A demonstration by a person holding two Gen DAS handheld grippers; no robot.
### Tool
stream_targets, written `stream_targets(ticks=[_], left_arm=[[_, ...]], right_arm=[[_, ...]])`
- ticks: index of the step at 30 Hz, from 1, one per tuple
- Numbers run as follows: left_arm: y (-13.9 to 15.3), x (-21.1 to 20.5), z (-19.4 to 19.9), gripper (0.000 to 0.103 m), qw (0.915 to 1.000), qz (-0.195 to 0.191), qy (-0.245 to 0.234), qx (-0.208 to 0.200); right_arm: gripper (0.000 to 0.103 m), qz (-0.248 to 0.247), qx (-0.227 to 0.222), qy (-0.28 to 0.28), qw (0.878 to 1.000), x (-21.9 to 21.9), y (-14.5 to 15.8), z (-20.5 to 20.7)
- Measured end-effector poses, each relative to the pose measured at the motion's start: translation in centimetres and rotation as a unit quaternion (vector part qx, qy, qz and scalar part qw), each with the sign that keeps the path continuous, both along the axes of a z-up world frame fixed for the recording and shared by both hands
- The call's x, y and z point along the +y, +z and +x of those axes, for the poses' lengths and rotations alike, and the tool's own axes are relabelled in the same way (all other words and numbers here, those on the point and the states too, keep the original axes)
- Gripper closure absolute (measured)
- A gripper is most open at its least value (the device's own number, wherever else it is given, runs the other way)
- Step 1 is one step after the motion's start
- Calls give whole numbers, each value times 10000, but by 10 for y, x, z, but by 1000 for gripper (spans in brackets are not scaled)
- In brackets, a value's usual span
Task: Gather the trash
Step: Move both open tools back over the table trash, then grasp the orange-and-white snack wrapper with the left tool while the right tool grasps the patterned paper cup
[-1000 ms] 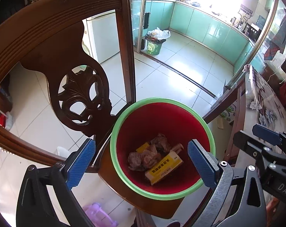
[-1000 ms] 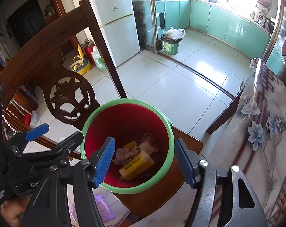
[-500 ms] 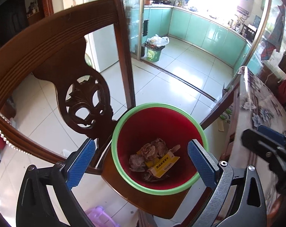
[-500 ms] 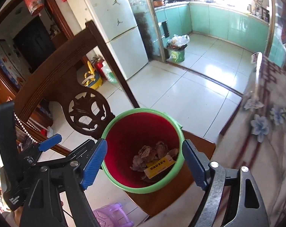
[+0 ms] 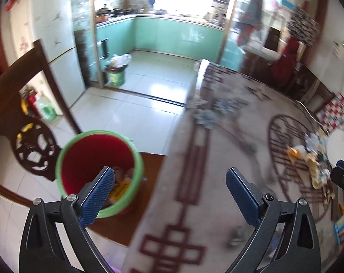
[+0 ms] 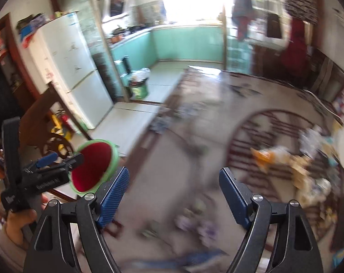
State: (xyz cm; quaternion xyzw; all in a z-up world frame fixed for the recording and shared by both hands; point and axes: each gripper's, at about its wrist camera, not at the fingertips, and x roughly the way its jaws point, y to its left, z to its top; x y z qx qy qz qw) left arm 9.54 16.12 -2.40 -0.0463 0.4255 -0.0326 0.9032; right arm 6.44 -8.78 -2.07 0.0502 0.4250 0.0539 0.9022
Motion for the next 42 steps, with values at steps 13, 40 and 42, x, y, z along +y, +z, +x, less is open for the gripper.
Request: stream_targets(ticks=[13,40,42], left_arm=[[7,-159,-25,4,9923,-62,-1232,125],[-49,-297,82,4,9723,-6,-2288,473],[-57,-304,89,4,9696,19,-2385,543]], right_arm=[[22,504,904,-2368,9660,-246,-67,-15],[49,1263,802,-2100,9662,-278,-105,17],[49,1262,796,-2109,9661,-280,-100,12]])
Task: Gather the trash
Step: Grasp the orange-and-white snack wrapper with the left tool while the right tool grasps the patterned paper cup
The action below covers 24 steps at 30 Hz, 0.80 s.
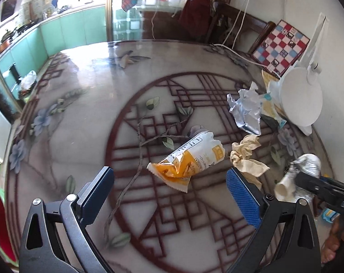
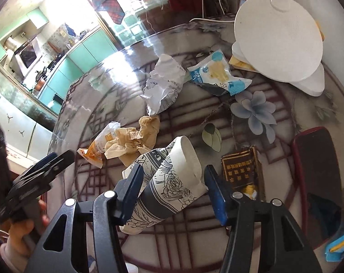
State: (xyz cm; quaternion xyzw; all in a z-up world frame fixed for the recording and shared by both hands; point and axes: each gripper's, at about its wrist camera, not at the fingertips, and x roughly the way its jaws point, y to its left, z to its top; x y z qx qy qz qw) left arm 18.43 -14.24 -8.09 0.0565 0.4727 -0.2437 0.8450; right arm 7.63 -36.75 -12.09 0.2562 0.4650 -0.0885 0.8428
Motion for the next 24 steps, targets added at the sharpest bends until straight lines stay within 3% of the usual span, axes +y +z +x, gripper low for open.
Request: stream_targets(ticks=[12,18,19,20,24], left_arm=[[-37,-27,15,7,9988,285,-244,301],[-44,-34,11,34,9972,630,-374,116],[-43,-35,10,48,9968,694,-397,59],[-43,-34,10,53,9964,736,-423,11],[-41,-26,14,66,9968,678,-395,156]], right_arm=[[49,50,53,-42,10000,-7,0,-14],[49,22,44,-24,10000,2,3,-17],[49,13,39,-11,10000,4,4,-18],[49,1,34,5,10000,7,5,-18],[49,-36,11,64,10000,19,11,-21]])
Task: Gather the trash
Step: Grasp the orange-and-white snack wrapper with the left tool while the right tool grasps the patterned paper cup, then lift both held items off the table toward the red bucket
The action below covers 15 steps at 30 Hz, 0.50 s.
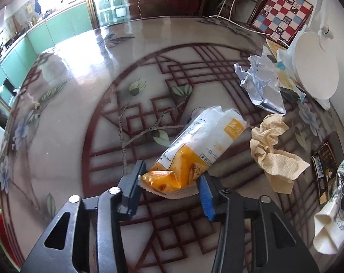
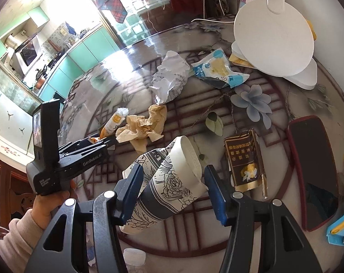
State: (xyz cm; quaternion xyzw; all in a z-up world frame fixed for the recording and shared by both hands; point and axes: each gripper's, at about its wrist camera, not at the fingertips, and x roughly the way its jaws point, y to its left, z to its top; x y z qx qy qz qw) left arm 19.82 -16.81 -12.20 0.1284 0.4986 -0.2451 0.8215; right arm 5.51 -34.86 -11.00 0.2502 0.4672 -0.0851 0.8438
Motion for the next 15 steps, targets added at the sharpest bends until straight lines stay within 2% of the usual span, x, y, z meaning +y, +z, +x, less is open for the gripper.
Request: stream_targets(ticks=[7,15], left_arm=[[39,38,-39,72,9992,-237,34,-310],[81,110,-87,72,9960,-559,523,-471]], right_arm=[[49,-274,-119,277,9992,37,29,-10],[49,-657,-211,712,9951,102,58,-21]])
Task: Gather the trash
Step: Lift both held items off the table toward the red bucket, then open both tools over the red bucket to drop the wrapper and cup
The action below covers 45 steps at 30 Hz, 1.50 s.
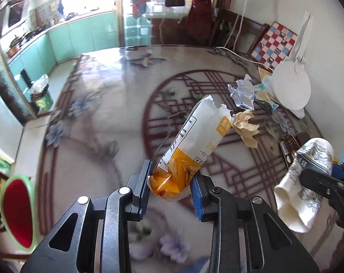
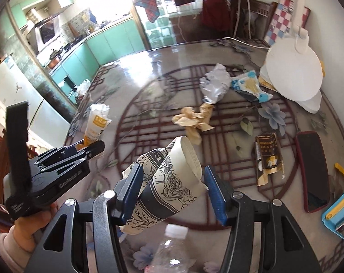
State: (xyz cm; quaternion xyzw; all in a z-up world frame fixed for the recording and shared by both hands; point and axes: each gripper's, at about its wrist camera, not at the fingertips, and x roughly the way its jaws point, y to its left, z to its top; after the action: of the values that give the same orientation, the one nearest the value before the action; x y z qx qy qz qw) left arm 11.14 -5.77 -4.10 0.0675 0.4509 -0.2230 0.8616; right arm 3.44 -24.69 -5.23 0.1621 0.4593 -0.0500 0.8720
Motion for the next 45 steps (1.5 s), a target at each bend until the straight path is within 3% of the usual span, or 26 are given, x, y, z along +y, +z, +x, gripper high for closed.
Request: stream_targets(ticks=[11,26,38,45], left_arm=[[9,122,-33,72,9941,14,1088,31],[2,291,-40,72,9609,-58,2769,38],[-23,376,-24,72,9343,-150,3558,168],[-39,406,-1,72,9265,-232,3743,307]], right_arm=[[49,-213,-93,785,9966,103,22,6],[49,-219,-124,2044,9786,257,22,47],[49,145,-12,2904,9568,370,-8,111],[49,133,180,3318,9431,436,-38,157]])
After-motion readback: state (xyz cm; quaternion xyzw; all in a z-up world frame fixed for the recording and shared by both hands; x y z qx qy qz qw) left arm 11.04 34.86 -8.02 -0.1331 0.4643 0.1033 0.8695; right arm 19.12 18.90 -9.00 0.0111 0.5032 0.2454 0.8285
